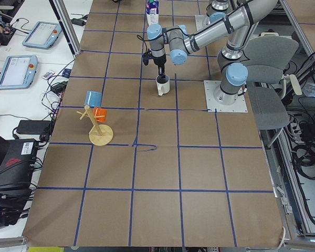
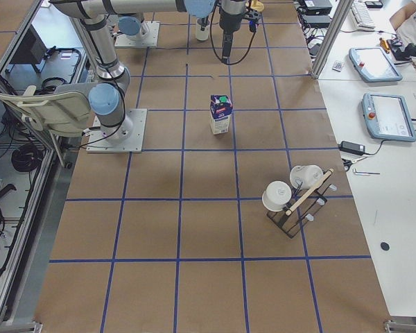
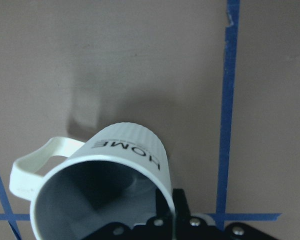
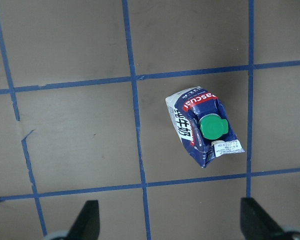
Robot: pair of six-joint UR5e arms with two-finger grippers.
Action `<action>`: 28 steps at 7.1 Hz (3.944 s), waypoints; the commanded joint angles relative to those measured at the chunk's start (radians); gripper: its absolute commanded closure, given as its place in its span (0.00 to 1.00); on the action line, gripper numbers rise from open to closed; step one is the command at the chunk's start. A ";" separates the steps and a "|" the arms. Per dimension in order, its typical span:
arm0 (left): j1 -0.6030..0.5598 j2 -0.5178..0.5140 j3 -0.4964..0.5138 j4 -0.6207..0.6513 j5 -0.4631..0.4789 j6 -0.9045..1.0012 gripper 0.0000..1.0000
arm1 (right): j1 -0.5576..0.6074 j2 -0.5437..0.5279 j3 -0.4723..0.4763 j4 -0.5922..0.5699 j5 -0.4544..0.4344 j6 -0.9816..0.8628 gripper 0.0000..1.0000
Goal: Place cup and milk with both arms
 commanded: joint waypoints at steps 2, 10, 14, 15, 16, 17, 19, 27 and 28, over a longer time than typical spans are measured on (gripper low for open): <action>-0.219 -0.040 0.185 -0.108 -0.047 -0.336 1.00 | -0.124 0.010 0.143 -0.206 -0.005 -0.382 0.00; -0.555 -0.271 0.316 0.056 -0.216 -0.879 0.64 | -0.125 0.035 0.406 -0.384 -0.006 -0.469 0.00; -0.541 -0.232 0.378 0.059 -0.189 -0.893 0.00 | -0.125 0.036 0.401 -0.464 -0.002 -0.465 0.35; -0.496 -0.209 0.444 0.002 -0.071 -0.860 0.00 | -0.127 0.035 0.403 -0.476 -0.005 -0.462 0.40; -0.392 -0.193 0.496 -0.048 -0.078 -0.729 0.00 | -0.127 0.035 0.401 -0.470 -0.005 -0.455 0.49; -0.316 -0.154 0.577 -0.062 -0.110 -0.630 0.00 | -0.127 0.035 0.398 -0.470 -0.002 -0.454 0.63; -0.157 -0.098 0.717 -0.374 -0.110 -0.327 0.00 | -0.127 0.032 0.381 -0.475 0.012 -0.437 0.74; -0.041 0.056 0.592 -0.465 -0.104 -0.197 0.00 | 0.167 0.041 0.337 -0.513 0.115 0.170 0.74; -0.040 0.045 0.593 -0.426 -0.105 -0.148 0.00 | 0.215 0.042 0.347 -0.513 0.115 0.180 0.74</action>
